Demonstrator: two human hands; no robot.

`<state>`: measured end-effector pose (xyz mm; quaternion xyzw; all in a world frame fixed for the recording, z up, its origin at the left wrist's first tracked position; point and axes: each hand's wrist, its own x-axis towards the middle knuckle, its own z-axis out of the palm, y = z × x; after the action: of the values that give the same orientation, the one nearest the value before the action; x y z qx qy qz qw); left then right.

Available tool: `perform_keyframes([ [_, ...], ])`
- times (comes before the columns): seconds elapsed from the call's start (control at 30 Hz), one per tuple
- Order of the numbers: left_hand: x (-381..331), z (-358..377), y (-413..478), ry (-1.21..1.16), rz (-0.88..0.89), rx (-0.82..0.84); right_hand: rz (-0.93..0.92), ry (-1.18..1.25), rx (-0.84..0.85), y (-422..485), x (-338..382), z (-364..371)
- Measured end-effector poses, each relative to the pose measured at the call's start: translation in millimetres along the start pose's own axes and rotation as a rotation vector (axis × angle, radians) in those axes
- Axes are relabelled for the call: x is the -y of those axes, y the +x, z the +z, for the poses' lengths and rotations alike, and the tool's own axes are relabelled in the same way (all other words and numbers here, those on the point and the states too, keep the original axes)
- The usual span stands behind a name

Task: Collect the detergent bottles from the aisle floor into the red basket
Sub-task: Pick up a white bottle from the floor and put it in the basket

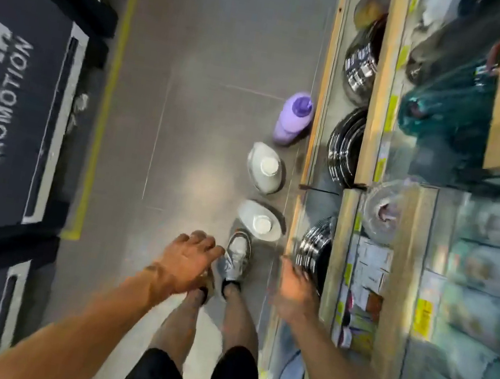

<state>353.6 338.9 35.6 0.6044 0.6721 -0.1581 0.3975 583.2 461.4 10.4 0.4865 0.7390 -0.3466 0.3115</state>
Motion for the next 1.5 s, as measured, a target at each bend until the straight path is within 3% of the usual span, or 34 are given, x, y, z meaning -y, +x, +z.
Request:
perform_keyframes([
  [0.13, 6.1, 52.2, 94.5, 0.0, 0.072, 0.032, 0.062, 0.031, 0.033, 95.9, -24.0, 46.8],
  [0.27, 33.2, 101.0, 191.3, -0.002, 0.146, -0.044, 0.087, 0.14, 0.024, 174.3, -41.8, 88.7],
  [0.43, 73.6, 142.9, 295.1, -0.016, 0.198, -0.135, 0.009, 0.246, -0.101, 243.5, -58.3, 132.4],
  [0.63, 77.4, 173.1, 352.5, -0.052, 0.398, -0.174, -0.06, 0.37, -0.171, 273.8, -71.9, 160.9],
  [0.83, 79.1, 173.6, 371.6, 0.033, 0.52, -0.273, -0.068, 0.266, -0.17, 280.4, -72.9, 162.4],
  [1.03, 110.4, 161.3, 345.5, -0.018, 0.48, -0.352, -0.191, 0.152, -0.141, 273.3, -44.5, 123.3],
  [1.2, 111.9, 111.2, 272.3, -0.073, 0.435, -0.365, -0.24, 0.089, -0.097, 216.7, -4.8, 74.7],
  [1.5, 75.1, -74.5, 14.6, -0.15, 0.173, -0.491, -0.423, -0.126, -0.055, 3.8, 124.6, -112.5],
])
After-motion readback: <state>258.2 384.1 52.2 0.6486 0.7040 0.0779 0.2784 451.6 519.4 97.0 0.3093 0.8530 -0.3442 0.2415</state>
